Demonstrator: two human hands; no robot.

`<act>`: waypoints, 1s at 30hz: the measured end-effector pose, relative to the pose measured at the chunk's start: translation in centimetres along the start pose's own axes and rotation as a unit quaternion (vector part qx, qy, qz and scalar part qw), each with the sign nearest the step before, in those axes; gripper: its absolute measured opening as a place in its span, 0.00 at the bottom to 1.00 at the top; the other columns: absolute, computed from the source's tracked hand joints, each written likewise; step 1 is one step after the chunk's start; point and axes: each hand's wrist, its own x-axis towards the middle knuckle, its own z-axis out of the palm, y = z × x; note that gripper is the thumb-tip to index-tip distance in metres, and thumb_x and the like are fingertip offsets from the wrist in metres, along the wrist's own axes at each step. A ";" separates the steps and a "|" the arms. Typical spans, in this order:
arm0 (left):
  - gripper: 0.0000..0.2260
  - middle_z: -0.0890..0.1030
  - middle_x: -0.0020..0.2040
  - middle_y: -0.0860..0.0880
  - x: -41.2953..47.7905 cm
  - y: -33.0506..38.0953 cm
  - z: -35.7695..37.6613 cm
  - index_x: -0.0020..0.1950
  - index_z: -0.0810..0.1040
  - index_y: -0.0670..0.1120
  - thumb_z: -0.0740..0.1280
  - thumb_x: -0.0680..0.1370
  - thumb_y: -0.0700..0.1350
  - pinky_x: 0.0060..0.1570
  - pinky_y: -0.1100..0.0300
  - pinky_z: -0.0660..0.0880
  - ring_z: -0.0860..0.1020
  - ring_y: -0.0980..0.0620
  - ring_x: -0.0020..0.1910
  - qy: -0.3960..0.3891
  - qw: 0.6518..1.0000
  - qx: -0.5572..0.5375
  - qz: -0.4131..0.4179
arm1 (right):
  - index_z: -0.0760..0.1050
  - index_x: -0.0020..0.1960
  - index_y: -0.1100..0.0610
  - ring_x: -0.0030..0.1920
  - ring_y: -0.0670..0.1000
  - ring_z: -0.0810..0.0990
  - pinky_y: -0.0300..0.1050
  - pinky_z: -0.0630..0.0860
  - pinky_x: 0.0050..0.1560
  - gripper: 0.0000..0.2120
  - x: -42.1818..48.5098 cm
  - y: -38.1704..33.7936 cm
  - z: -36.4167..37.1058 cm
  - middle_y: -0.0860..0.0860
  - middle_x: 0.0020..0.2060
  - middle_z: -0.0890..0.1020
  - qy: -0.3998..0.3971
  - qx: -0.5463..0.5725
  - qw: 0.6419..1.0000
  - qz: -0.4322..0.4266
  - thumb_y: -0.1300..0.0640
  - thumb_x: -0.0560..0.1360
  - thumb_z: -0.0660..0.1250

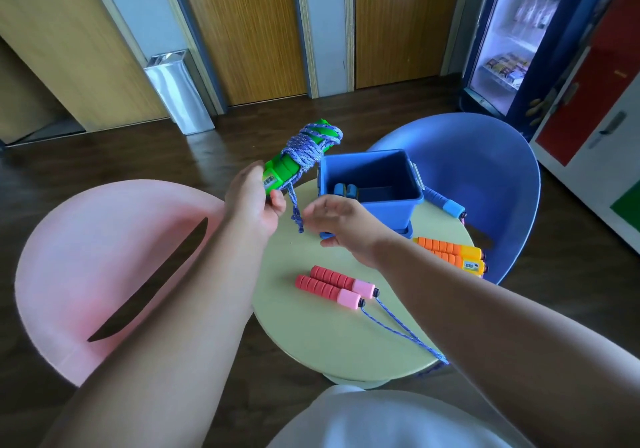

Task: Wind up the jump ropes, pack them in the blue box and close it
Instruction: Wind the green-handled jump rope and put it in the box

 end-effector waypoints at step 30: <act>0.04 0.76 0.42 0.44 -1.3 -1.6 -4.8 0.45 0.84 0.55 0.73 0.79 0.49 0.25 0.62 0.61 0.68 0.47 0.29 -0.054 0.963 0.170 0.200 | 0.72 0.34 0.62 0.24 0.47 0.66 0.40 0.67 0.27 0.12 -1.4 -1.4 -6.0 0.52 0.24 0.73 0.149 0.018 0.987 -0.054 0.69 0.76 0.66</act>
